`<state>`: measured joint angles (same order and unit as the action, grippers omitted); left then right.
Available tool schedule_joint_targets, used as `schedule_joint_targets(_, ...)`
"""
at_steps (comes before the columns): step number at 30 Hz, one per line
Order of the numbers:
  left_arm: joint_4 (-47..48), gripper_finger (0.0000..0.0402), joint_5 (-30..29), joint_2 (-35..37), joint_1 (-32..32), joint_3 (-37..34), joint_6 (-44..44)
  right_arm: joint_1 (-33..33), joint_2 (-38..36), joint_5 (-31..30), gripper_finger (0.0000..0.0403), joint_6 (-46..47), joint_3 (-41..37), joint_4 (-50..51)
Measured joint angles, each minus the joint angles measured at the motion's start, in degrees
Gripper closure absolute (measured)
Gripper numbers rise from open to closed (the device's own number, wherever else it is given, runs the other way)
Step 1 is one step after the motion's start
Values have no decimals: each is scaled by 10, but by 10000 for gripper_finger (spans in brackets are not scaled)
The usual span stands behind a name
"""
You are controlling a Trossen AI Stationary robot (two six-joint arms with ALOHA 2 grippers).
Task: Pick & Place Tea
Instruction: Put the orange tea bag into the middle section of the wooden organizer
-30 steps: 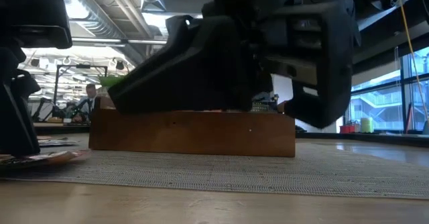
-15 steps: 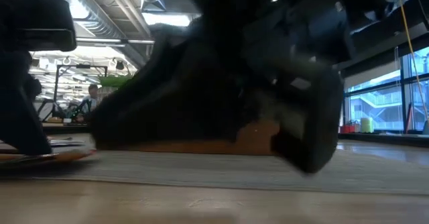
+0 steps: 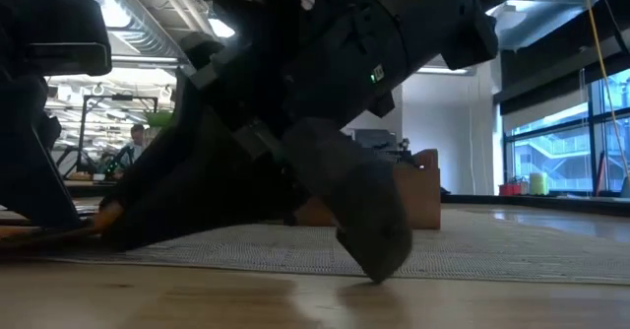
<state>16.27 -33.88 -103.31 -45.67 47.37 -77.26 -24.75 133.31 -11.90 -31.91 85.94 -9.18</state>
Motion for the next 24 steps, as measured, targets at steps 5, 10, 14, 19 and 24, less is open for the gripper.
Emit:
schedule_joint_targets(5, -1, 294, -5, -1, -4, 0, 0, -9, 0, -44, 305, -21, 0, -6)
schedule_joint_targets(10, -2, 294, -5, -1, -4, -1, 0, -17, 0, -44, 337, -42, 0, -12)
schedule_joint_targets(14, -3, 296, -5, -1, -4, -1, 0, -17, 0, -21, 372, -43, 0, -11)
schedule_joint_targets(19, -7, 293, -7, -1, -4, -1, 0, -16, 0, -8, 397, -42, 0, -11)
schedule_joint_targets(24, -7, 295, -7, -1, -4, -1, 0, -16, 0, -10, 397, -38, -1, -10)
